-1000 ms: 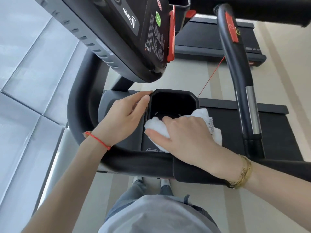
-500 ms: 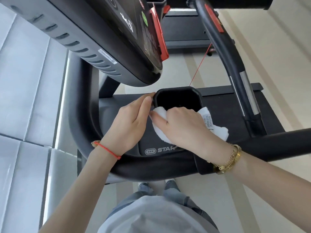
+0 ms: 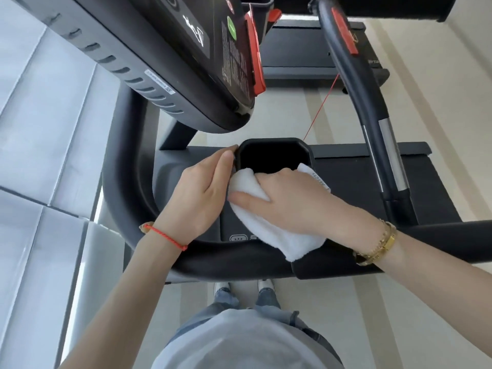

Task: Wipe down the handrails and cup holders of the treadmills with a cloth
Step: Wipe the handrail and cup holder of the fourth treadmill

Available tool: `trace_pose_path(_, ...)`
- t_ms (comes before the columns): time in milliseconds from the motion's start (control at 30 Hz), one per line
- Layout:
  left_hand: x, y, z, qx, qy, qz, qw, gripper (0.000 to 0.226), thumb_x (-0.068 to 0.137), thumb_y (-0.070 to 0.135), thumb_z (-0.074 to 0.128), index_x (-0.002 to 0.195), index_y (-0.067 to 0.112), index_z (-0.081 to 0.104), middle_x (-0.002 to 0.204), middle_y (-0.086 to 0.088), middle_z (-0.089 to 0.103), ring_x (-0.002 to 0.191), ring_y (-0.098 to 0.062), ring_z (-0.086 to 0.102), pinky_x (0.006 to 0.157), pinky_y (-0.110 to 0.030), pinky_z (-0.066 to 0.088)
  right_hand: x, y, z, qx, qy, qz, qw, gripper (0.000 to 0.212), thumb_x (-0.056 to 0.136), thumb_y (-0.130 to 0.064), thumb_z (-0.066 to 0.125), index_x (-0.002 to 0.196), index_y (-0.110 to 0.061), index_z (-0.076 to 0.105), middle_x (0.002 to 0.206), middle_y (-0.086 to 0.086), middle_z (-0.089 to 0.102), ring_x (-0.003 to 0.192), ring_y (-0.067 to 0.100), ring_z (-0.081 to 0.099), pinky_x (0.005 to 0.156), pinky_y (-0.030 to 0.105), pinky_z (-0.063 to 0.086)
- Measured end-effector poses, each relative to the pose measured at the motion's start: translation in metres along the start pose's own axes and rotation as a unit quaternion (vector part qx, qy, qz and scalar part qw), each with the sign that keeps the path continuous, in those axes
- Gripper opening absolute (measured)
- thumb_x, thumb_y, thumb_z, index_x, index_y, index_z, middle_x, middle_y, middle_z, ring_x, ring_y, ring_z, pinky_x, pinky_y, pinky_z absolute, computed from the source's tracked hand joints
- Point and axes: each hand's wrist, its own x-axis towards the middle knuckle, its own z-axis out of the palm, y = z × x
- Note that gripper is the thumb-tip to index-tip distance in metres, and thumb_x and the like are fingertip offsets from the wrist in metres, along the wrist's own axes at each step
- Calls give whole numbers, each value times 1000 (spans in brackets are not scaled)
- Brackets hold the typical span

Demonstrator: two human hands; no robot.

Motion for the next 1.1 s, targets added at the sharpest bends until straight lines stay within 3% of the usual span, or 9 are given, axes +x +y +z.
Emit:
trace_pose_path(100,-5,2,9,23,30,-5,999,45,105,41,28,141,26,51,127,12,64,122,-3,55,108,-24,40,-12,15,-8,-57,-43,-82,994,50,76,-80,24,78,-32,38,66,-16,50,62,2,49,76,35,37)
trace_pose_path(200,-9,4,16,61,66,2,996,46,105,41,29,142,25,50,133,13,60,123,5,48,98,2,28,-17,33,-17,-77,-63,-162,982,43,81,-77,33,90,-36,39,75,-18,52,71,8,53,78,33,36)
trace_pose_path(367,-14,8,25,89,104,3,991,44,105,39,32,142,25,50,117,23,61,107,24,45,87,8,24,-14,77,-28,-79,-19,-320,944,42,89,-61,52,108,-25,62,76,-12,51,74,11,46,79,22,39)
trace_pose_path(467,-17,10,31,111,125,-5,986,46,103,41,30,142,25,49,103,15,61,102,9,49,82,10,24,-2,98,-37,-129,19,-395,909,50,89,-60,57,108,-15,68,85,-5,57,84,18,54,97,14,29)
trace_pose_path(567,-18,9,38,120,132,-20,984,51,102,45,30,147,25,44,130,8,60,121,-2,47,87,12,20,2,98,-41,-152,10,-400,904,59,89,-68,48,101,-14,68,91,-1,61,90,25,55,91,33,43)
trace_pose_path(667,-20,10,41,118,139,-24,983,51,102,45,31,148,25,42,138,7,57,127,-3,45,91,10,20,-10,89,-27,-107,44,-370,922,56,92,-64,42,95,-14,65,89,-2,62,88,22,54,92,33,38)
trace_pose_path(800,-20,10,41,120,155,-28,980,49,102,44,32,146,26,44,114,7,65,110,-5,55,87,2,29,-16,90,-20,-101,48,-363,925,54,93,-60,40,101,-13,64,92,-3,62,88,21,54,94,30,33)
trace_pose_path(933,-23,13,41,133,165,-26,977,48,101,42,35,146,26,45,67,18,45,70,11,53,69,4,32,2,100,-42,-128,16,-400,907,53,93,-59,45,101,-10,65,94,0,65,91,23,57,95,38,42)
trace_pose_path(1100,-23,14,42,121,172,-23,977,44,102,37,39,144,25,47,61,19,40,61,14,52,62,0,34,-13,93,-19,-92,75,-362,924,51,94,-57,44,99,-10,64,92,0,62,92,23,53,95,35,36)
